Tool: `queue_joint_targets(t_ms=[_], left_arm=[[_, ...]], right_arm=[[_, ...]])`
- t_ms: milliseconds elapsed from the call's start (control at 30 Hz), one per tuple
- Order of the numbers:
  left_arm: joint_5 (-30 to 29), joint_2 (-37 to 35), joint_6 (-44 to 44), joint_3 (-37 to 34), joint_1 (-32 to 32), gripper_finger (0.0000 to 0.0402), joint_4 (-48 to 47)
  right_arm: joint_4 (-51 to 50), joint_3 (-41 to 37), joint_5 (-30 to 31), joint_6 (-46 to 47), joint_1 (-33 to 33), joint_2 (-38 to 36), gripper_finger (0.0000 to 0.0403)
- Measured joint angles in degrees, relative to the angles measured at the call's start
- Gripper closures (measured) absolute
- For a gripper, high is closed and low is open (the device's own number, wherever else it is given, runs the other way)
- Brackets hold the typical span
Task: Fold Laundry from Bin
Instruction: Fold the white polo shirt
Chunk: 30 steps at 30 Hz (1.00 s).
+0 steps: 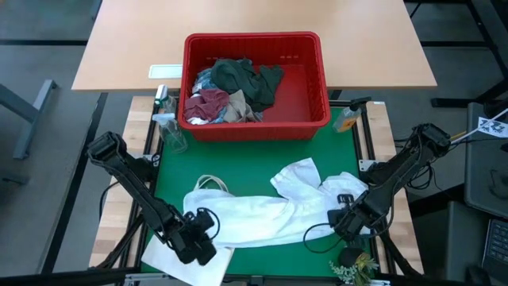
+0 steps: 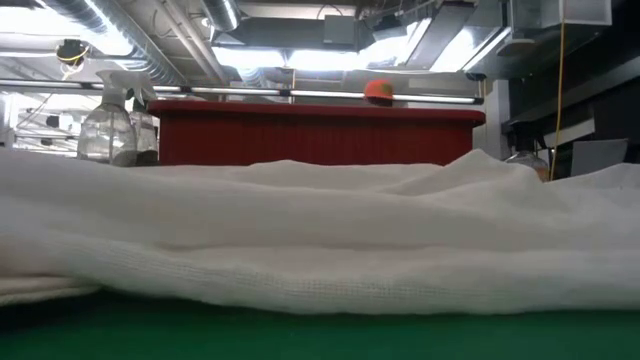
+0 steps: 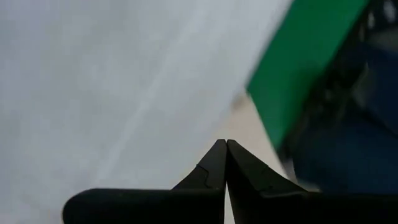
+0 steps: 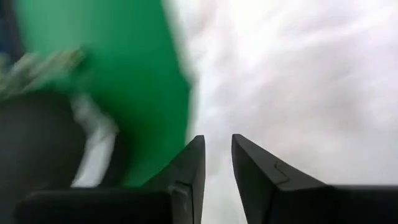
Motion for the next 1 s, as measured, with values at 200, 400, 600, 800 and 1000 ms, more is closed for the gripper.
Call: queue_joint_targets(t_ms=[200,400,600,800,1000], left_arm=[[-5.29,1.51,0.02,-1.52,1.04,0.0399,-0.18],[0.53,6.47,0.0,-2.1,0.67,0.0399,-0.4],[7.49,10.3,-0.01,-2.1,-0.27,0.0399,-0.22],[8.55,10.55,-0.02,-2.04,-1.3,0.0399,-0.23],[11.13,10.05,0.0,-2.02,-0.83,0.0399,-0.4]], right_arm=[[-0.13,0.0,10.63,0.77,-0.06,0.26,0.0323],[1.12,-1.54,7.34,1.74,0.0,2.01,0.0323],[4.56,-6.41,-0.76,2.6,-0.03,3.99,0.0323],[6.08,-8.13,-8.53,2.29,-0.07,4.59,0.0323],[2.67,-5.59,-10.47,-1.9,-0.07,4.55,0.0323]])
